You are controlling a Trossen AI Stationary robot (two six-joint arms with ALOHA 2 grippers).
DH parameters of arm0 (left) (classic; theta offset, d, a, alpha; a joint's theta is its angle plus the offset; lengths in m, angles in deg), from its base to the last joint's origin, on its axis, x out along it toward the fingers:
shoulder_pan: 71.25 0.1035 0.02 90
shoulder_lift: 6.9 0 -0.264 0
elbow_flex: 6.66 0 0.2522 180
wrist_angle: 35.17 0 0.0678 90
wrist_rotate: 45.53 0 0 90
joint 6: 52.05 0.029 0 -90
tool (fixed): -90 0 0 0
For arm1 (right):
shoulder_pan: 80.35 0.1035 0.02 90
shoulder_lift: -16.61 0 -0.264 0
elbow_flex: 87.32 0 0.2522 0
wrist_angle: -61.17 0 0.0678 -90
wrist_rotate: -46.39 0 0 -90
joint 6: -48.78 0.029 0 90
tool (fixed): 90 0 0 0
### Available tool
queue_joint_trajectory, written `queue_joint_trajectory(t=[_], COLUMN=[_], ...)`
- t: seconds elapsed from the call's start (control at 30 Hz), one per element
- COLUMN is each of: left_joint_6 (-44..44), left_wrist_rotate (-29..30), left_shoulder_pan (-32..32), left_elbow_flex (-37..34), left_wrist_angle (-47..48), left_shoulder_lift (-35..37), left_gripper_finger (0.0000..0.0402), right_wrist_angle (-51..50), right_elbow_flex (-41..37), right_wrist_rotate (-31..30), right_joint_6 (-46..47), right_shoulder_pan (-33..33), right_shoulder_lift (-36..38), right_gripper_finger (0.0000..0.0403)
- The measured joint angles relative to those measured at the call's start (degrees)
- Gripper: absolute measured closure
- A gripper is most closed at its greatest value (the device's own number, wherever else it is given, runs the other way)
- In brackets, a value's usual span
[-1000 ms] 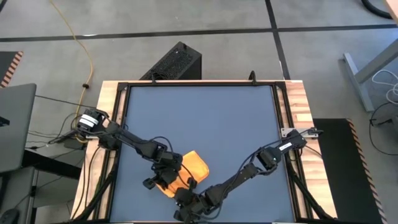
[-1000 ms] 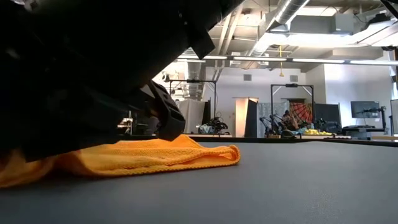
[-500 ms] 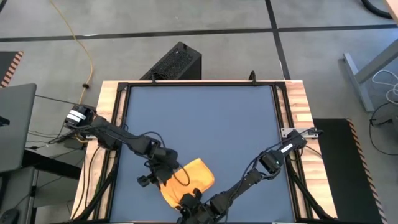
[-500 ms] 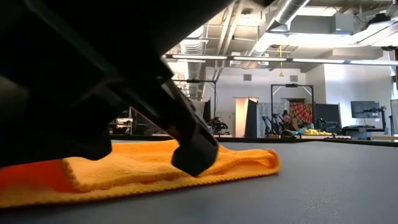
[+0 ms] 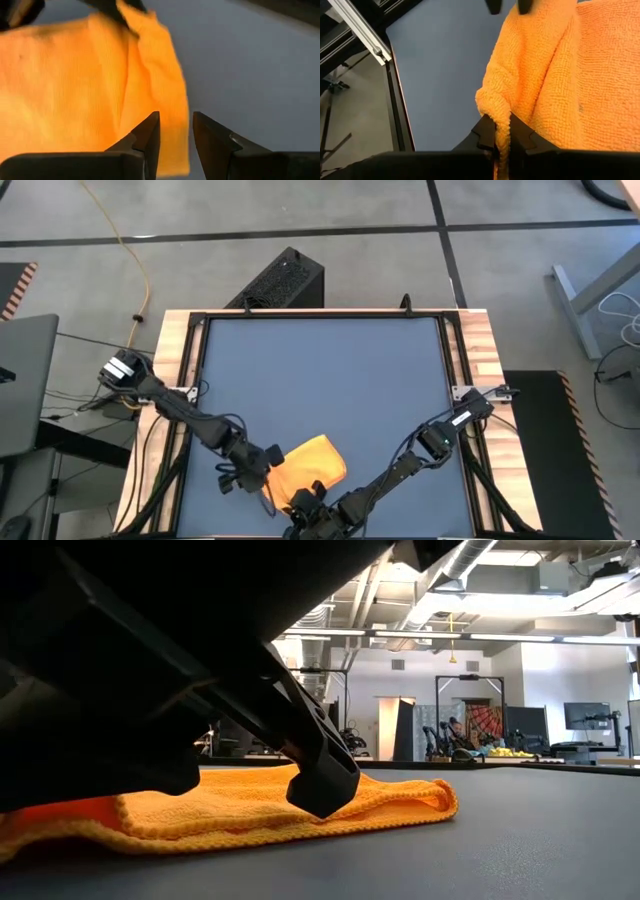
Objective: Roll towel
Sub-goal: Roll the orange microfiber towel
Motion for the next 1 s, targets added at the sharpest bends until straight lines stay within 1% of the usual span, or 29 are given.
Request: queue_joint_trajectory(t=[0.1, 0.3, 0.4, 0.5, 0.57, 0.67, 0.77, 0.87, 0.93, 1.0], left_joint_6=[2.6, 4.1, 3.6, 3.4, 1.6, 0.3, -0.5, -1.5, -2.0, -3.6], left_wrist_rotate=[4.8, 7.2, 8.0, 10.2, 11.6, 11.3, 10.6, 9.6, 7.5, 4.4], left_shoulder_pan=[-1.0, -1.9, -2.3, -2.8, -2.9, -2.7, -2.7, -2.6, -2.2, -1.3], left_elbow_flex=[0.0, 0.0, 0.0, 0.1, 0.2, 0.2, 0.2, 0.3, 0.3, 0.7], left_wrist_angle=[0.8, 0.8, 0.8, 0.3, 0.2, 0.7, 2.0, 3.2, 3.5, 4.2], left_shoulder_lift=[0.0, -1.0, -3.7, -6.7, -8.0, -8.4, -8.4, -8.5, -8.5, -8.6], left_gripper_finger=[0.0297, 0.0295, 0.0285, 0.0269, 0.0259, 0.0257, 0.0281, 0.0332, 0.0374, 0.0391], right_wrist_angle=[0.0, 0.1, 0.2, 0.4, 0.5, 0.6, 0.2, -1.2, -2.6, -4.3], right_elbow_flex=[0.0, 0.0, 0.0, 0.0, 0.0, 0.0, 0.0, 0.0, 0.0, 0.0], right_wrist_rotate=[0.0, 0.0, 0.0, 0.1, 0.1, 0.4, 0.6, -1.1, -2.9, -4.6], right_joint_6=[0.2, 0.2, 0.2, 0.2, 0.2, 0.8, 3.0, 5.8, 8.6, 11.7], right_shoulder_pan=[0.0, 0.0, 0.0, 0.0, 0.0, 0.1, 0.6, 1.5, 2.1, 2.7], right_shoulder_lift=[0.0, 0.0, 0.0, 0.0, 0.0, 0.0, 0.0, 0.0, 0.0, 0.0], right_gripper_finger=[0.0366, 0.0366, 0.0365, 0.0365, 0.0365, 0.0365, 0.0365, 0.0365, 0.0365, 0.0365])
